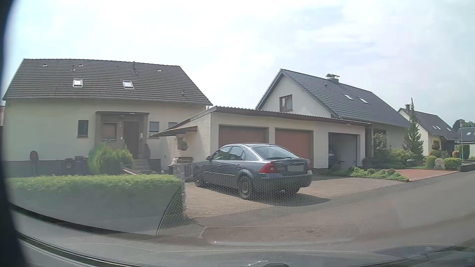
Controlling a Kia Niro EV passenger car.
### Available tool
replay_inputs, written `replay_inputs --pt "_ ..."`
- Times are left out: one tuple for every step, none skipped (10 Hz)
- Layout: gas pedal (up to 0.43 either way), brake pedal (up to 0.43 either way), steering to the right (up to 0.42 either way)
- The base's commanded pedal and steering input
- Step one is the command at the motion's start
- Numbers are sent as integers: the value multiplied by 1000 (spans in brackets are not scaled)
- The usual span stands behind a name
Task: Follow the waypoints while adhering to traffic rules and regulations
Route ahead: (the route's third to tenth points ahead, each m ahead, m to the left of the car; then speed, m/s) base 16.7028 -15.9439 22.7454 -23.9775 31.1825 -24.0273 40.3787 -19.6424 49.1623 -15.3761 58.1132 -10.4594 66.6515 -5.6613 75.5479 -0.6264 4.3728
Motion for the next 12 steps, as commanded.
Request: replay_inputs --pt "150 0 485" --pt "150 0 485" --pt "150 0 484" --pt "150 0 484" --pt "150 0 484" --pt "169 0 483" --pt "169 0 477" --pt "169 0 469" --pt "169 0 461" --pt "177 0 452" --pt "177 0 442" --pt "177 0 432"
